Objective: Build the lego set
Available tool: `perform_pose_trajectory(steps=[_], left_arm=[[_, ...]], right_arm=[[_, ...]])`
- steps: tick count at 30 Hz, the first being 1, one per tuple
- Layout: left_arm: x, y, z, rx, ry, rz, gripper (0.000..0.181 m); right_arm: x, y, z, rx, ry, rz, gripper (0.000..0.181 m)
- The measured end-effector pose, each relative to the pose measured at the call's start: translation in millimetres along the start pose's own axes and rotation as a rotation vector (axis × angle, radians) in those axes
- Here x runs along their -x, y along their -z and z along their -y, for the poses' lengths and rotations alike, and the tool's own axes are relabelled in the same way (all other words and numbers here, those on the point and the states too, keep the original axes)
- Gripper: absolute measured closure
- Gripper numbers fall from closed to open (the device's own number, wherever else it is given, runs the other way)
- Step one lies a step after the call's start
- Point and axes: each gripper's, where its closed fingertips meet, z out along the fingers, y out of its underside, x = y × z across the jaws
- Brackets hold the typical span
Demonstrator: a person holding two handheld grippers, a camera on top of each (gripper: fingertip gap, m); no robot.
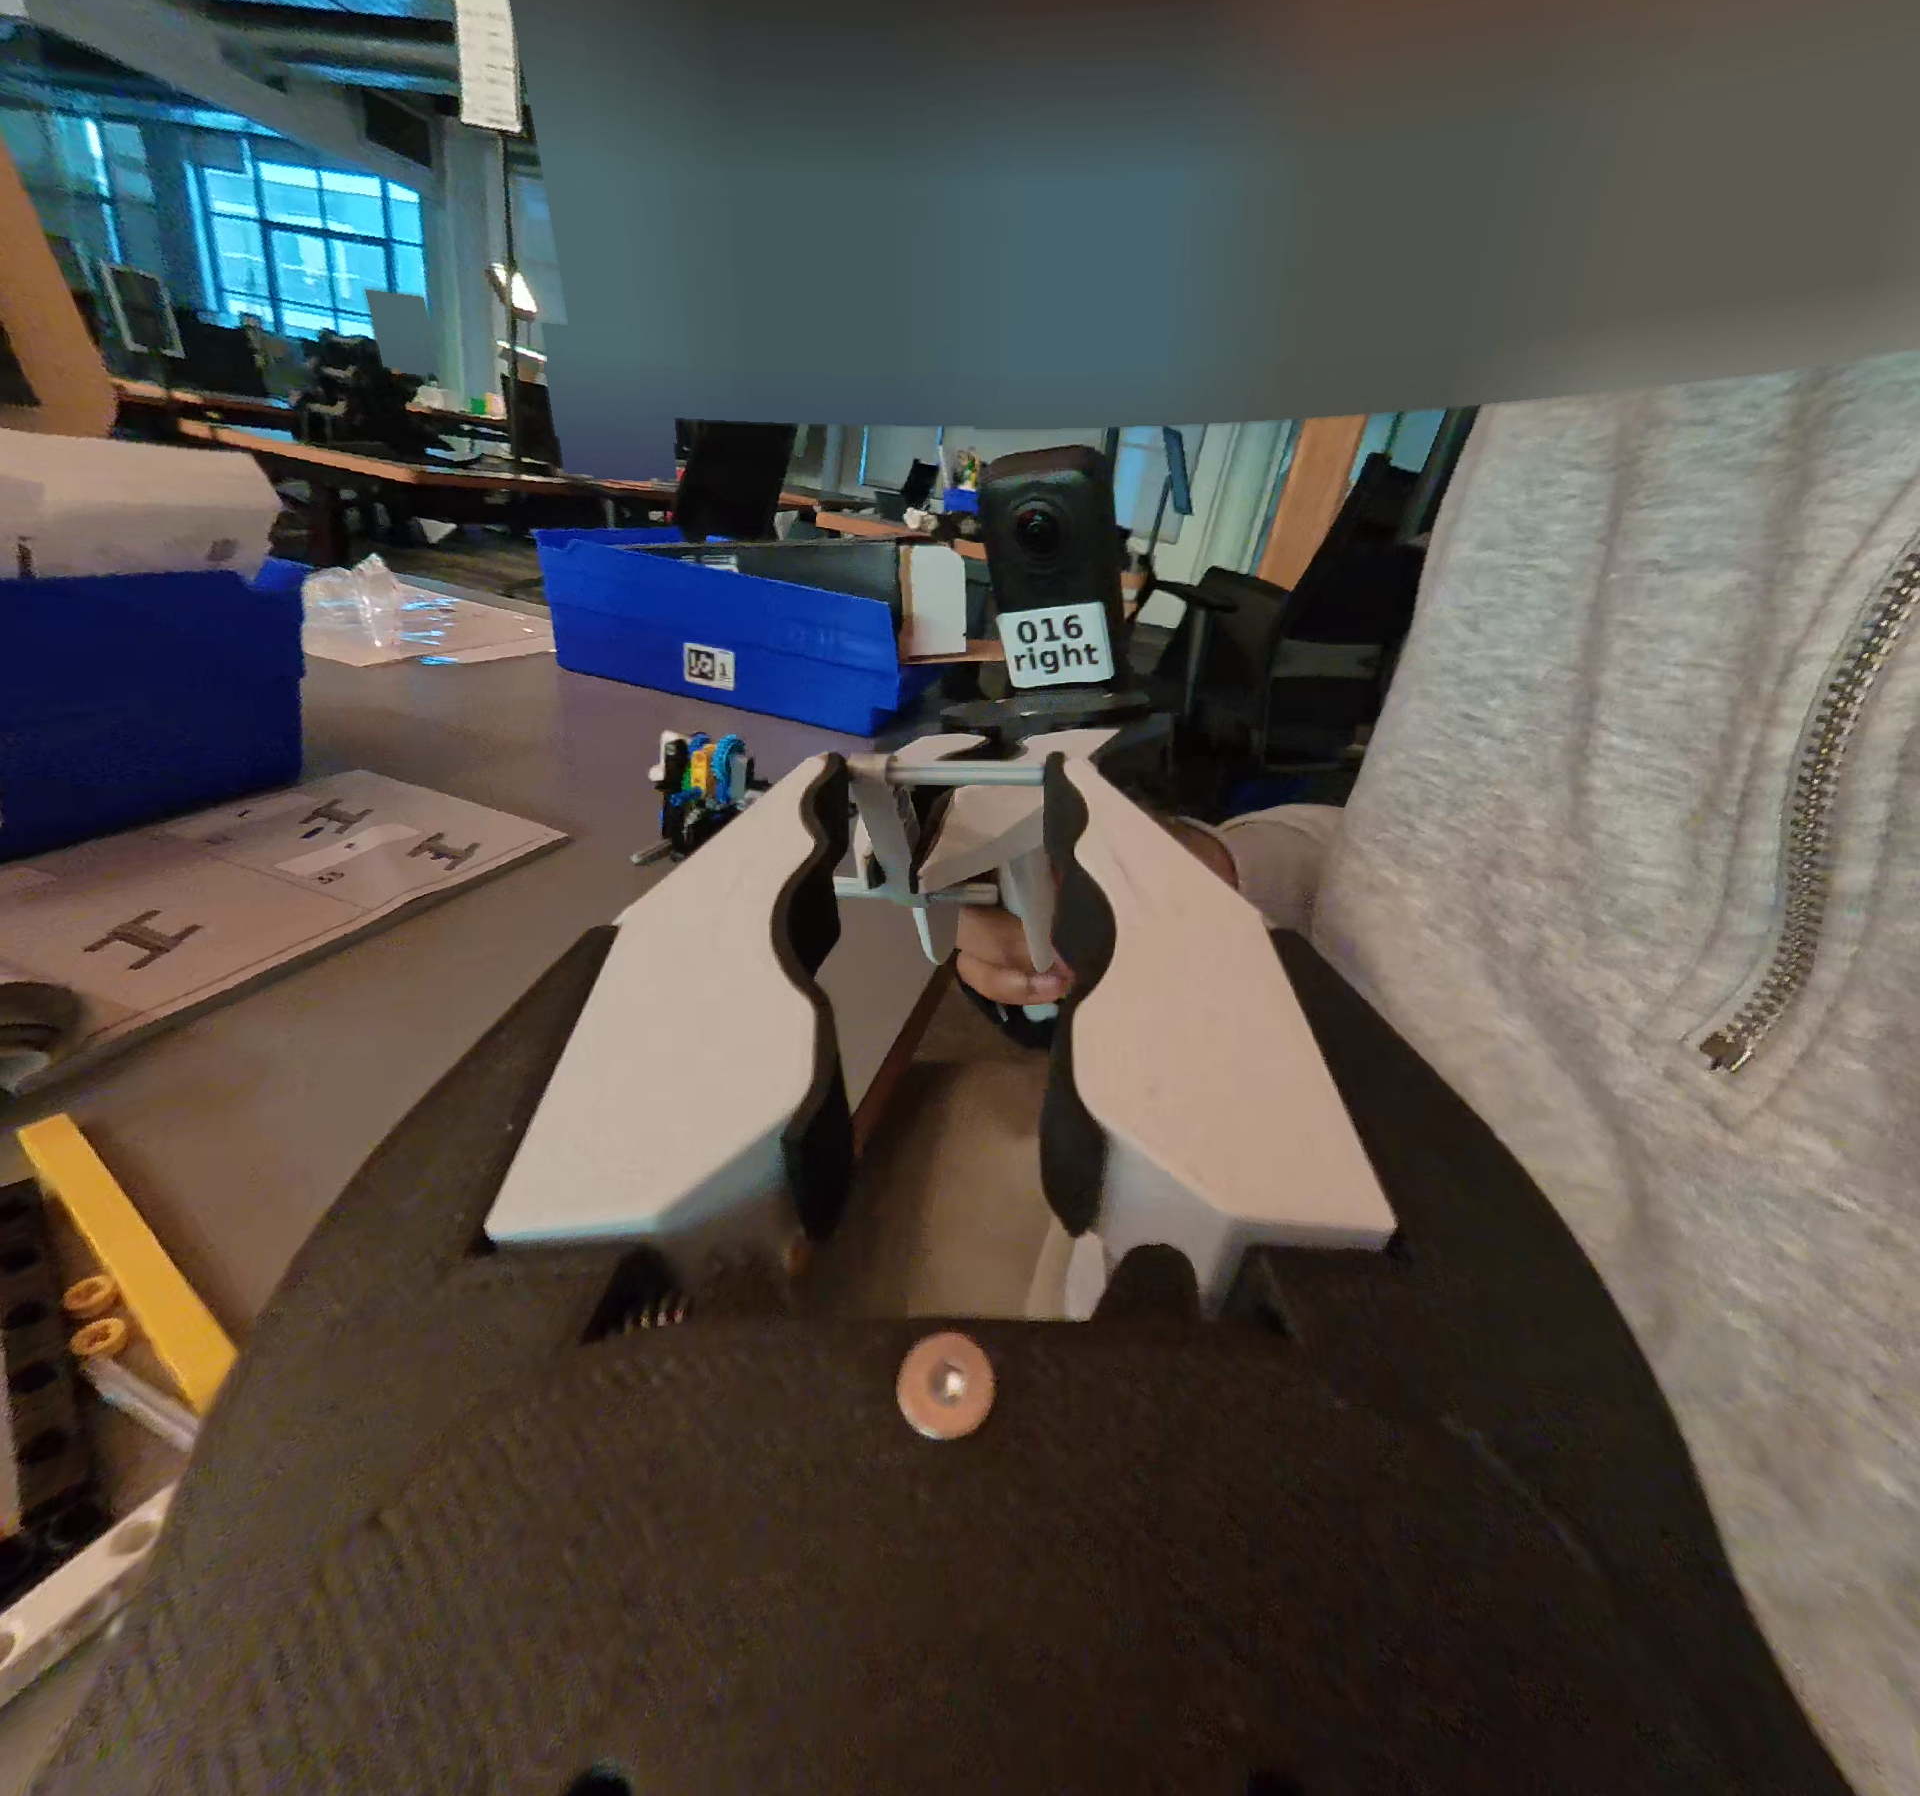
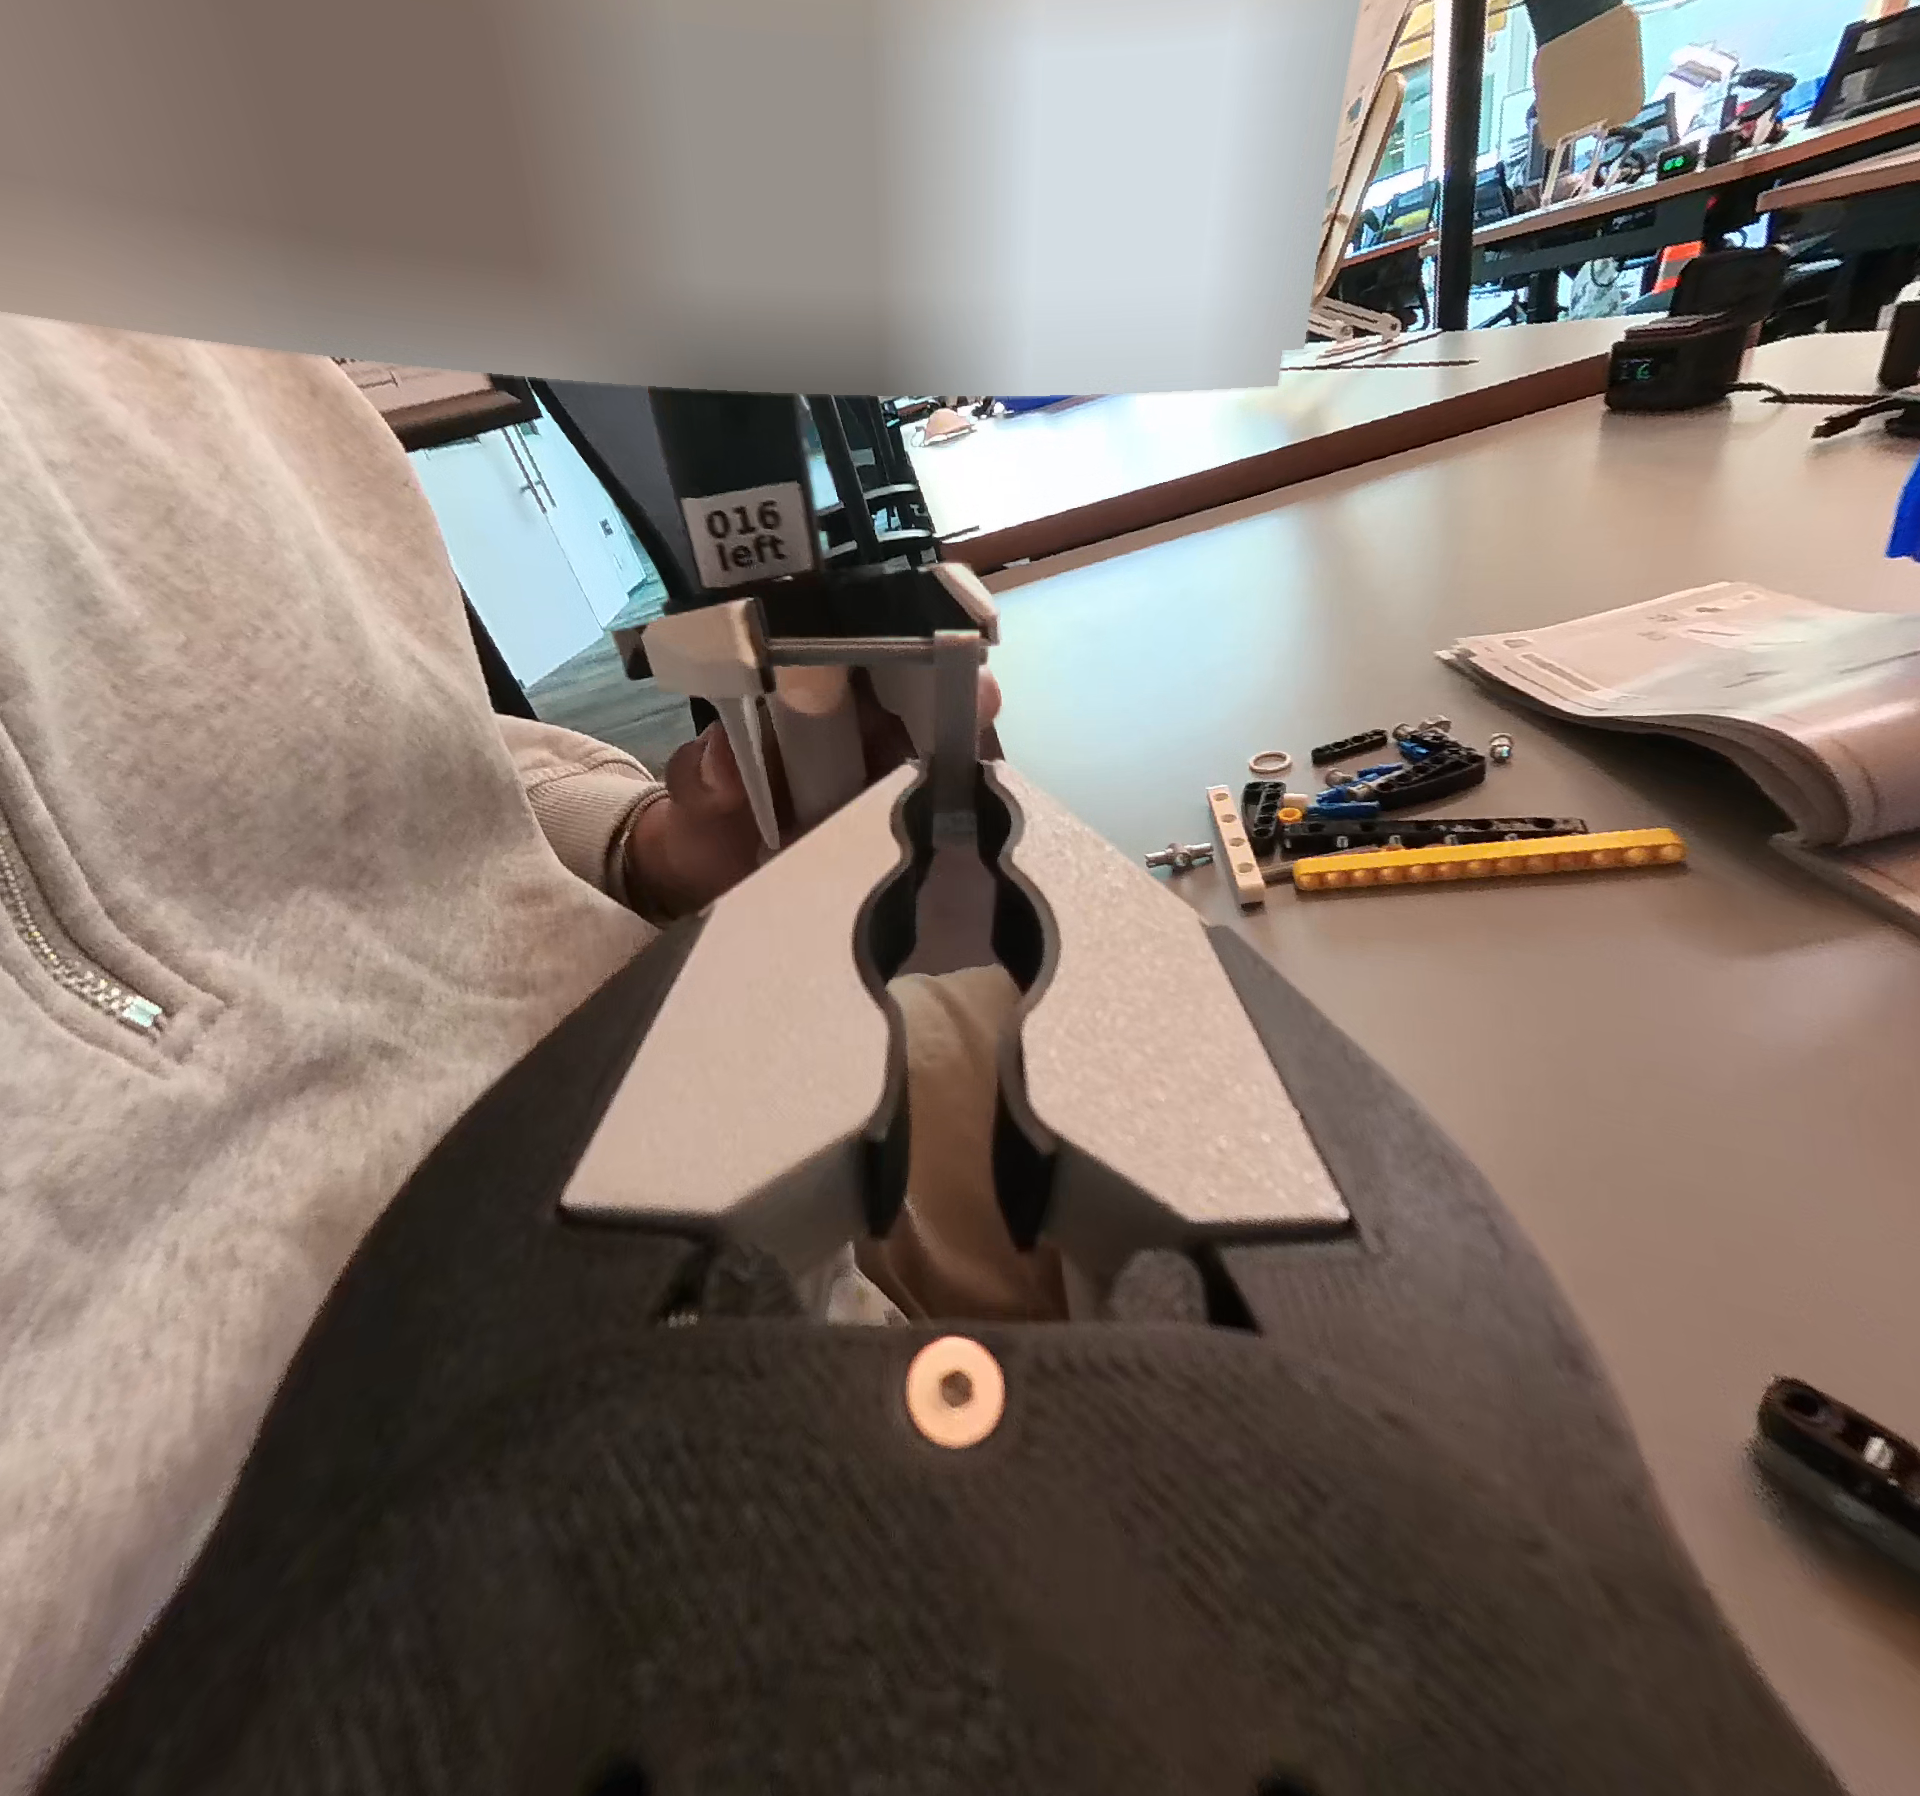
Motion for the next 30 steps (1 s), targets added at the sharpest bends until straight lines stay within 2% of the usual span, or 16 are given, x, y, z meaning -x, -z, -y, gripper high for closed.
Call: perform_pose_trajectory(steps=[3,10,19,30], left_arm=[[-0.4,-0.4,-0.4,0.009,-0.027,0.011,0.146],[-2.9,-1.9,-2.0,0.019,0.052,-0.040,0.144],[-1.3,-1.8,-1.2,0.021,0.016,-0.007,0.146],[-3.9,-1.0,-6.2,0.062,0.079,-0.058,0.146]], right_arm=[[0.0,0.6,-0.2,0.007,0.009,-0.003,0.175],[1.2,1.3,-2.5,0.031,0.037,0.012,0.175],[-2.3,2.3,-1.1,0.031,0.041,0.000,0.175],[-3.7,4.7,-6.1,0.069,0.069,0.004,0.175]])
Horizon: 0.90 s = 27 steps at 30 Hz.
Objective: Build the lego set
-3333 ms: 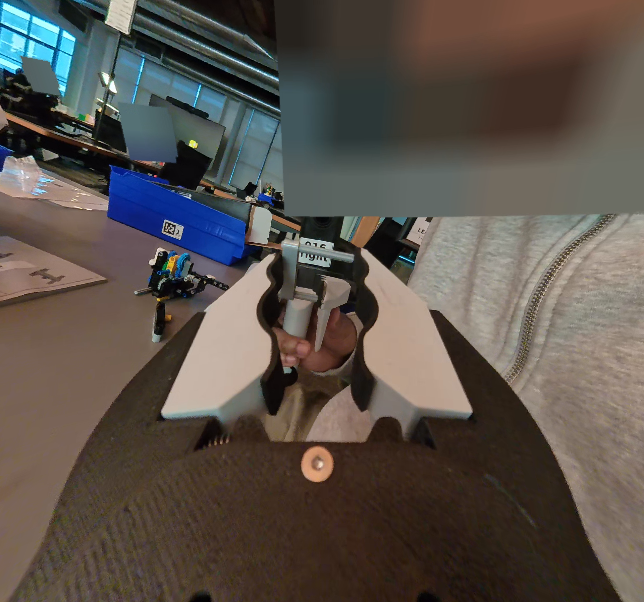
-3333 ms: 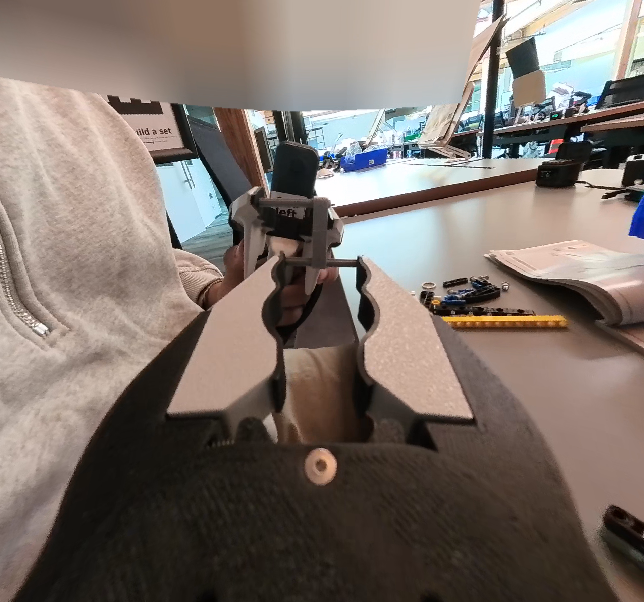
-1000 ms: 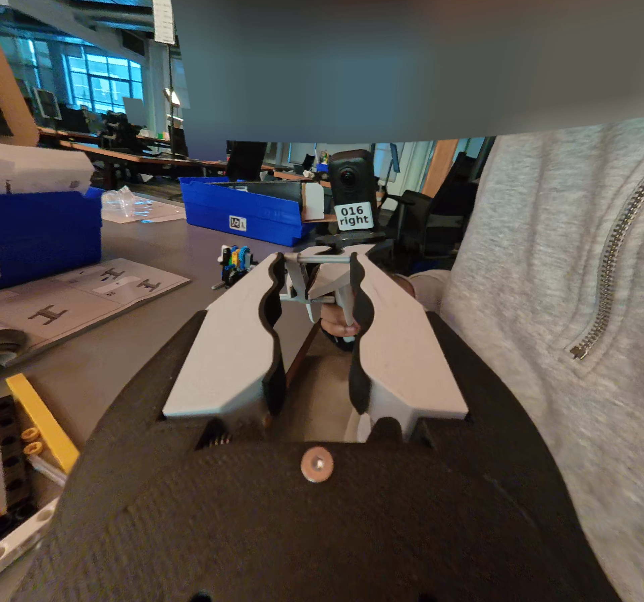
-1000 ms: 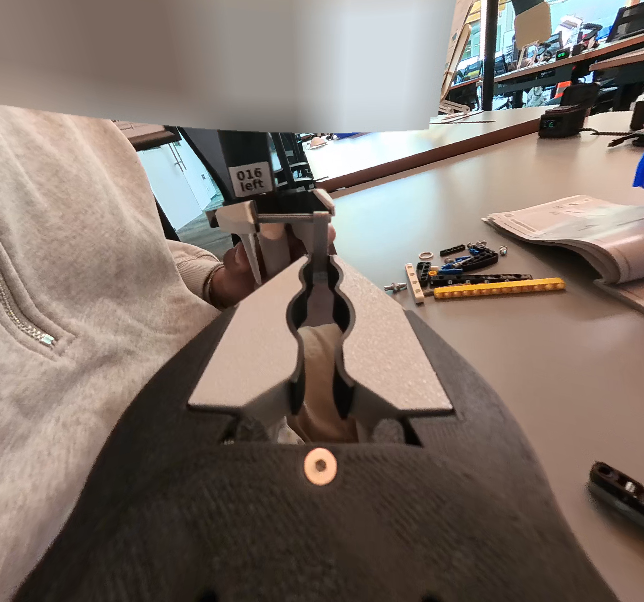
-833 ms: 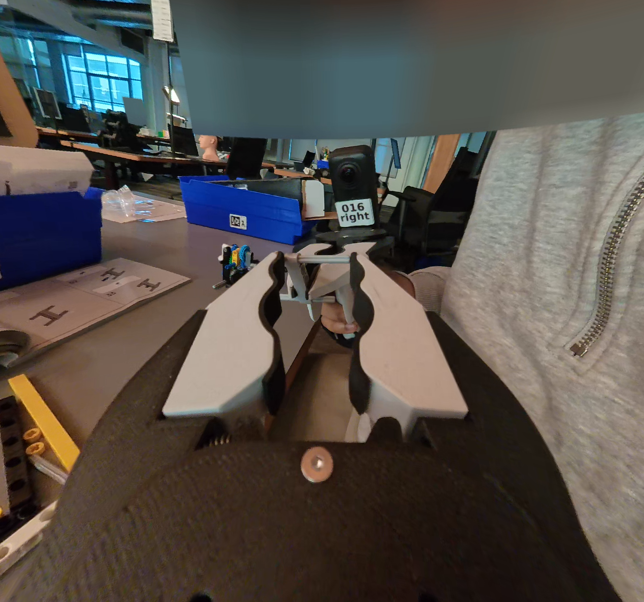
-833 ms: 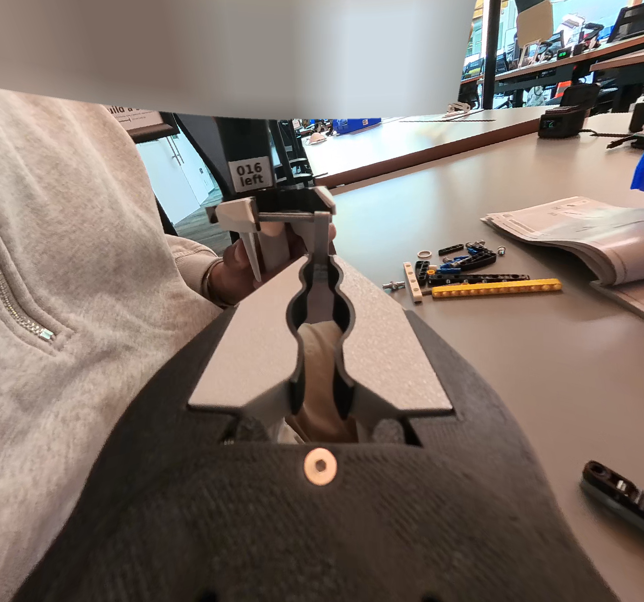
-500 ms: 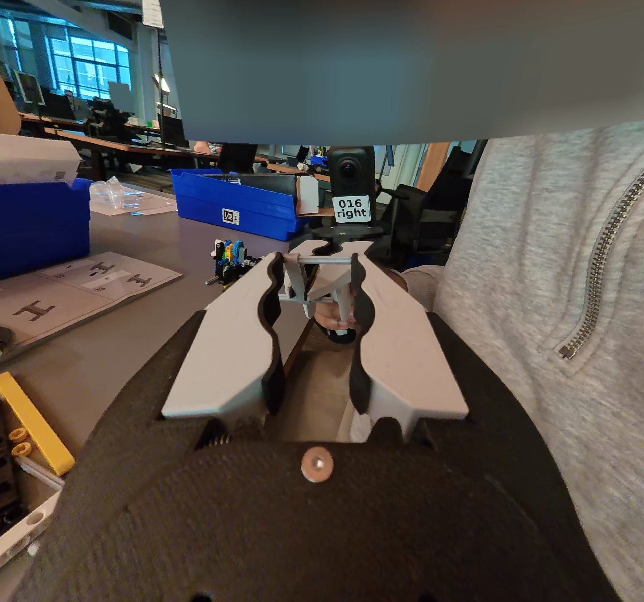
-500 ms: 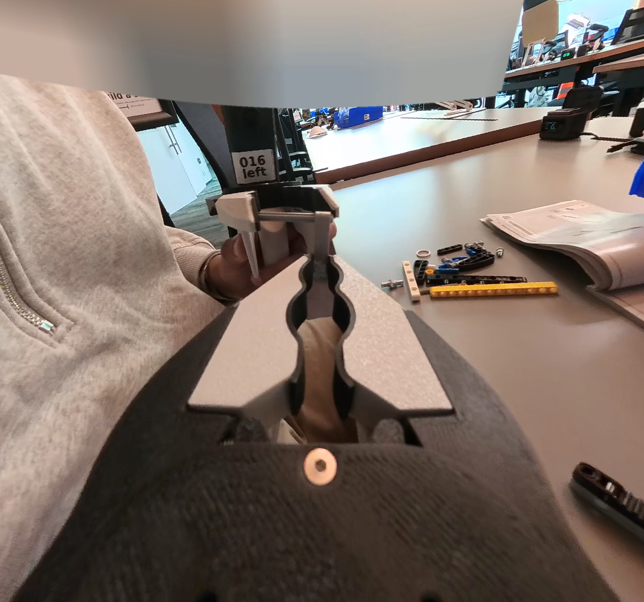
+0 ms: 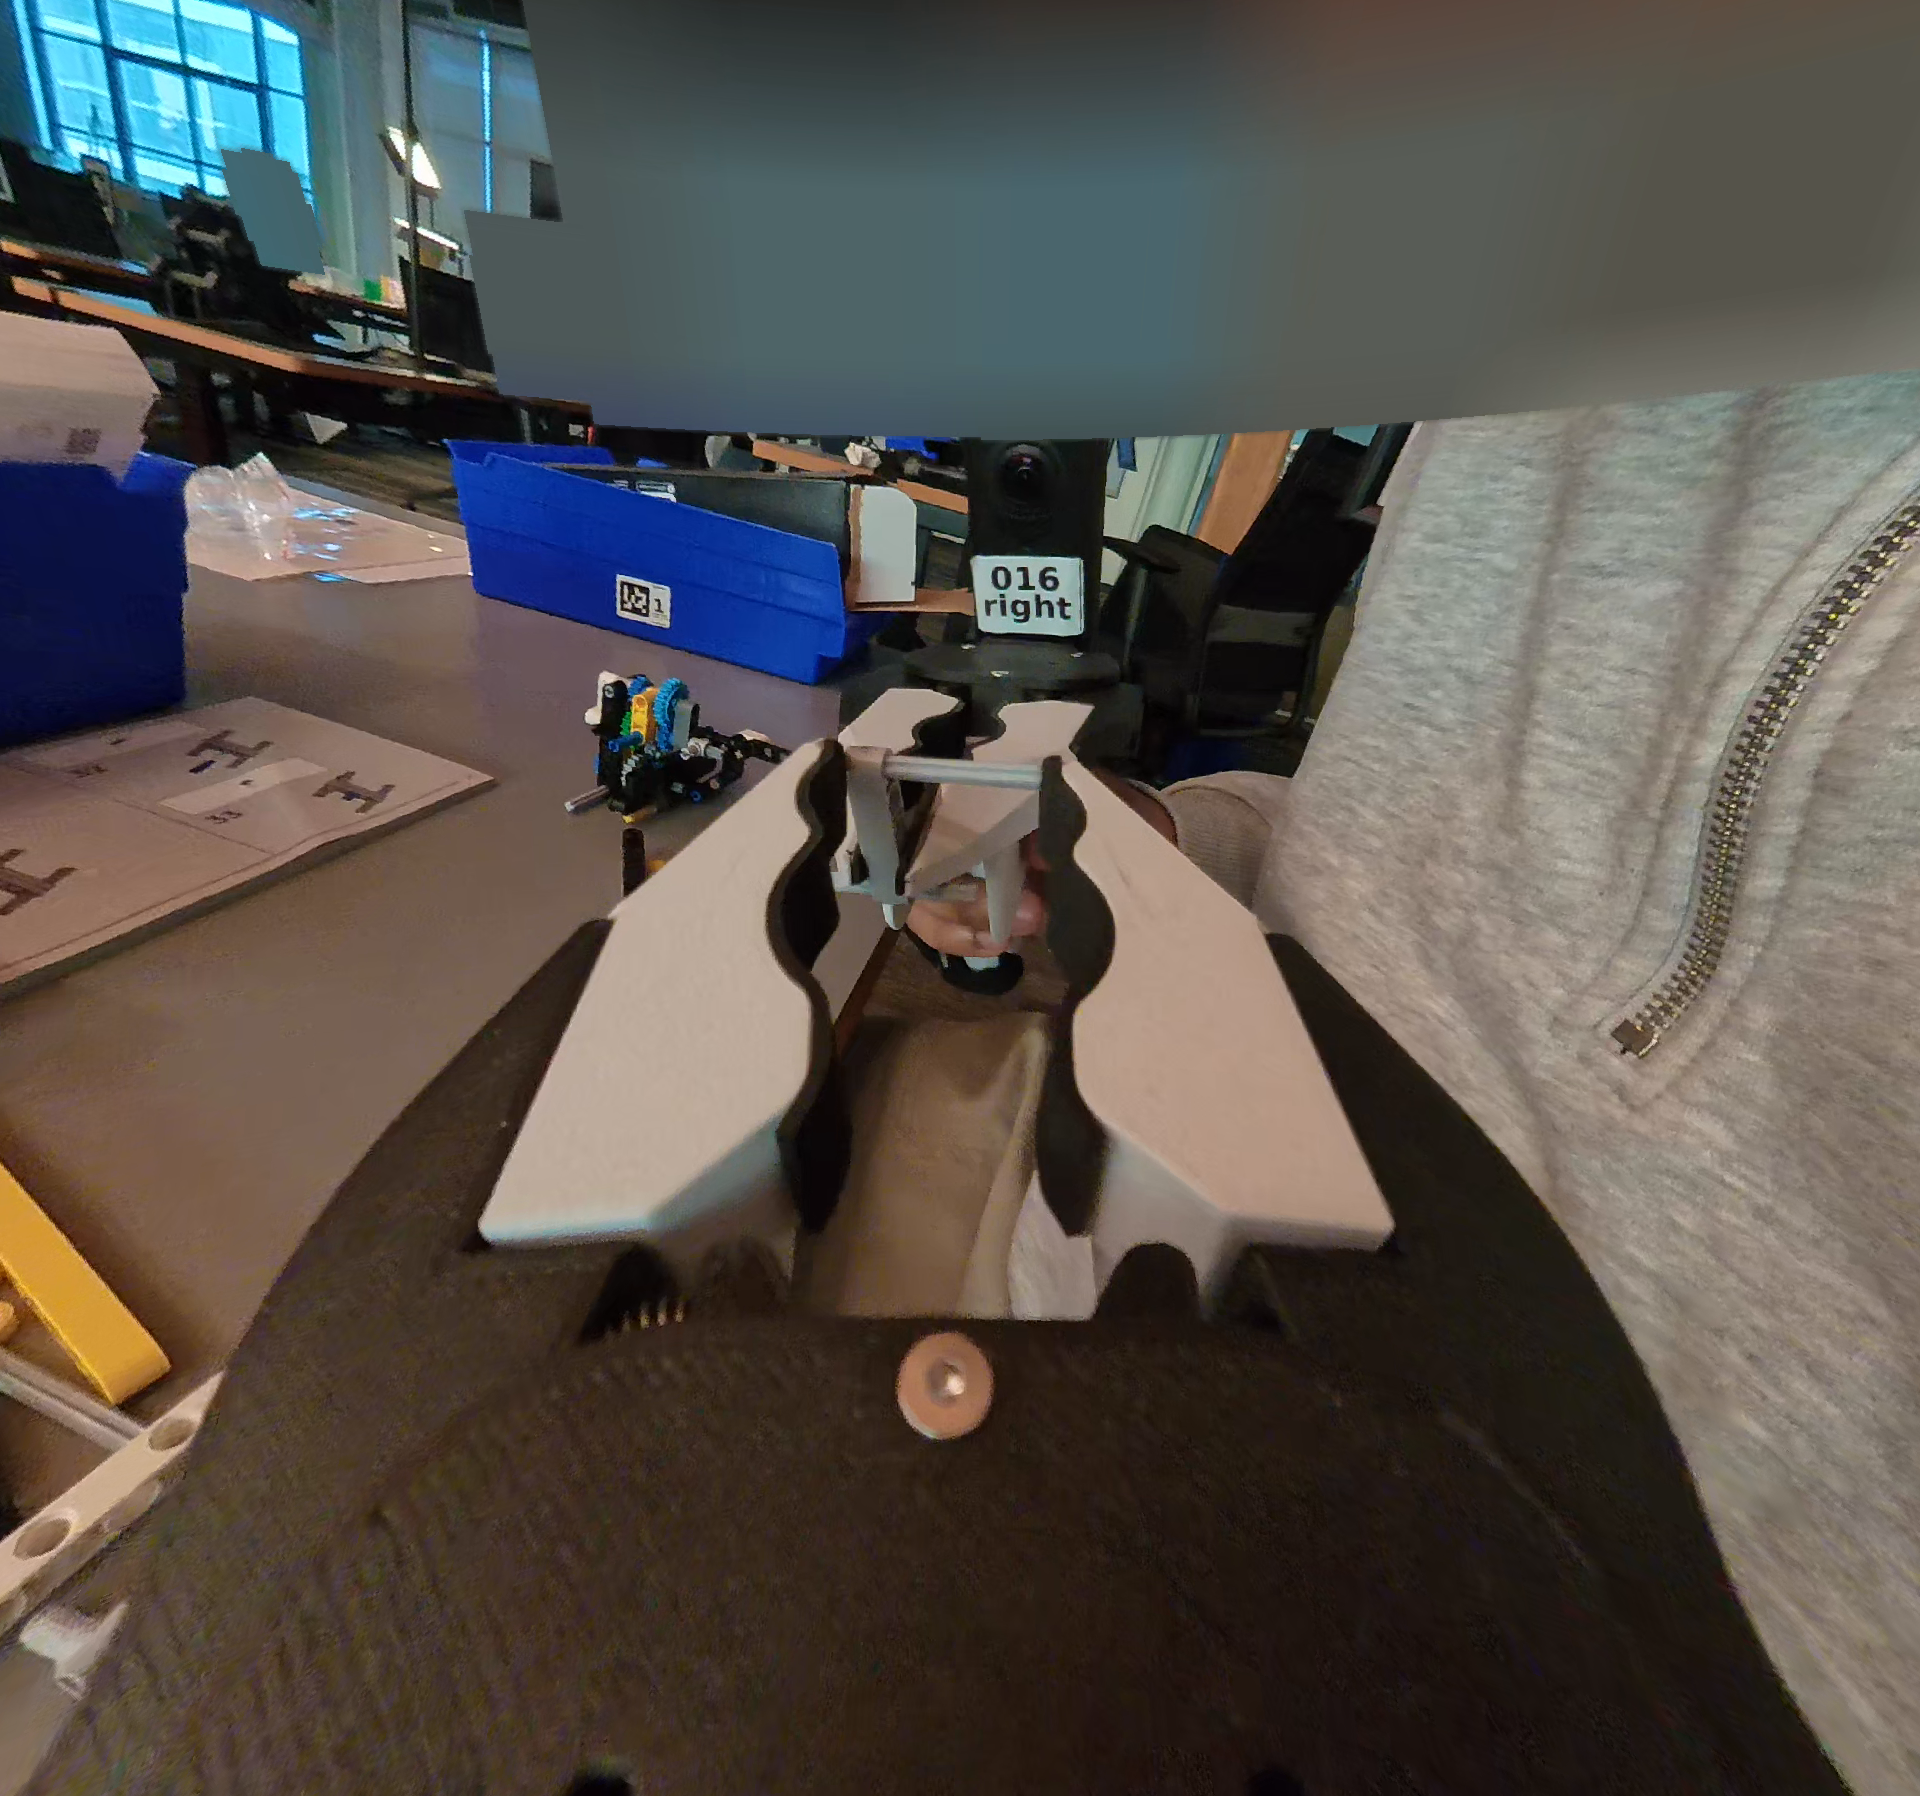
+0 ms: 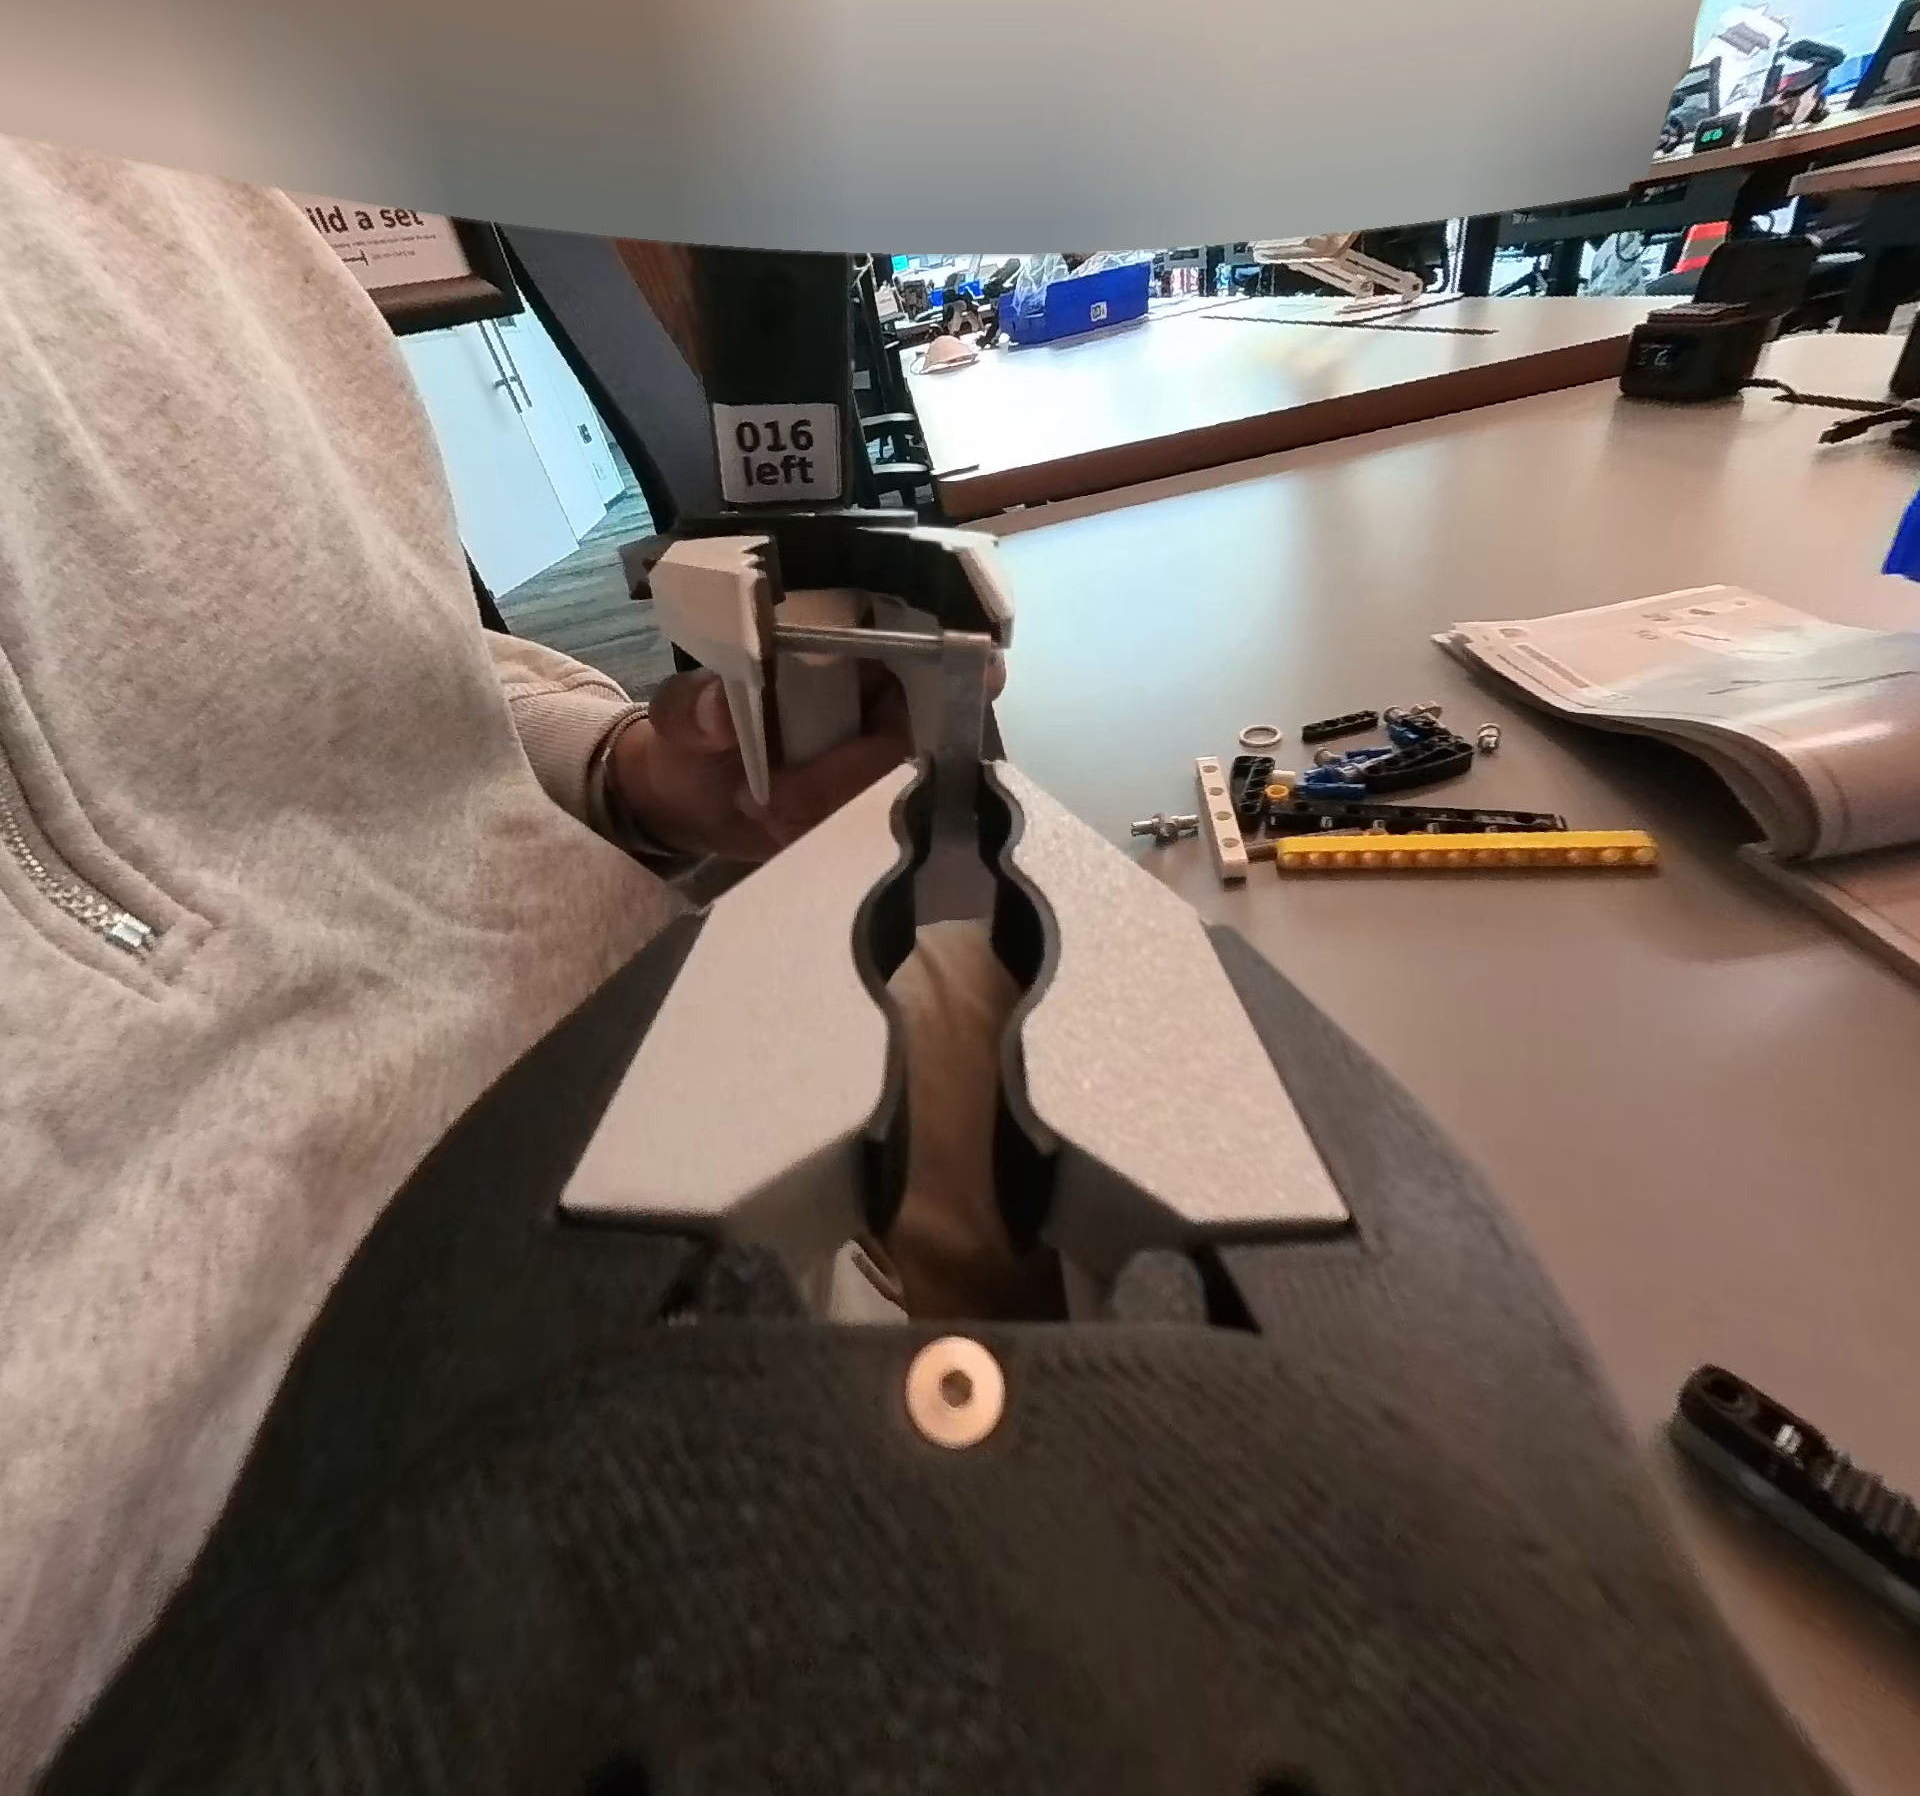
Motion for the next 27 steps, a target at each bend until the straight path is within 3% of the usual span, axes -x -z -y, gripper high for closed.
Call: perform_pose_trajectory(steps=[27], left_arm=[[5.3,-2.2,-6.7,0.027,0.028,0.030,0.147]], right_arm=[[1.0,2.7,-8.2,0.044,0.000,0.000,0.174]])
